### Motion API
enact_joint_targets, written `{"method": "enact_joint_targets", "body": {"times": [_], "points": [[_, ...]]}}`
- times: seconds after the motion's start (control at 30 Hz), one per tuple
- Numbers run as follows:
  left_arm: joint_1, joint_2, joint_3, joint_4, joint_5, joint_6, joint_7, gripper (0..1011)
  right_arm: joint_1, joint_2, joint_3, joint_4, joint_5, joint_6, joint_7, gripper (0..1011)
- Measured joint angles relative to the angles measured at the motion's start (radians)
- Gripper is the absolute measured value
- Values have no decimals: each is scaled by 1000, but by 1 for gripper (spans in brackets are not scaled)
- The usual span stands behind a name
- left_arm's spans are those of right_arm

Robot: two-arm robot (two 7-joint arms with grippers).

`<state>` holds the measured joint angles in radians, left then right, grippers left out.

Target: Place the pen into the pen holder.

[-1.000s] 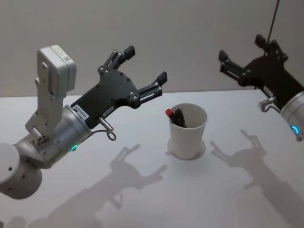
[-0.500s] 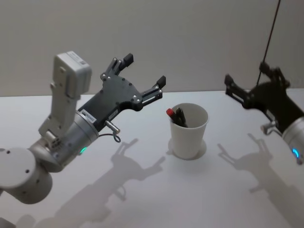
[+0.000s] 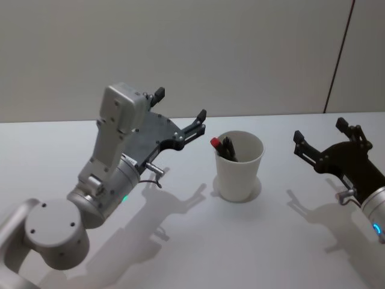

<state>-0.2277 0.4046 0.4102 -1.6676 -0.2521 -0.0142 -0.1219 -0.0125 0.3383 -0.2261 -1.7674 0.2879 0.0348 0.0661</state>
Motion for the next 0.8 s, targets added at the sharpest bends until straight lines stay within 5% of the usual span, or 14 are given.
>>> {"method": "enact_joint_targets", "body": {"times": [0.3, 0.8], "points": [[-8, -19, 37, 35, 43, 23, 93, 1001, -2, -1, 1, 1, -1, -1, 1, 1001], [-10, -23, 44, 41, 52, 28, 111, 1001, -2, -1, 0, 1, -1, -1, 1, 1002]]}}
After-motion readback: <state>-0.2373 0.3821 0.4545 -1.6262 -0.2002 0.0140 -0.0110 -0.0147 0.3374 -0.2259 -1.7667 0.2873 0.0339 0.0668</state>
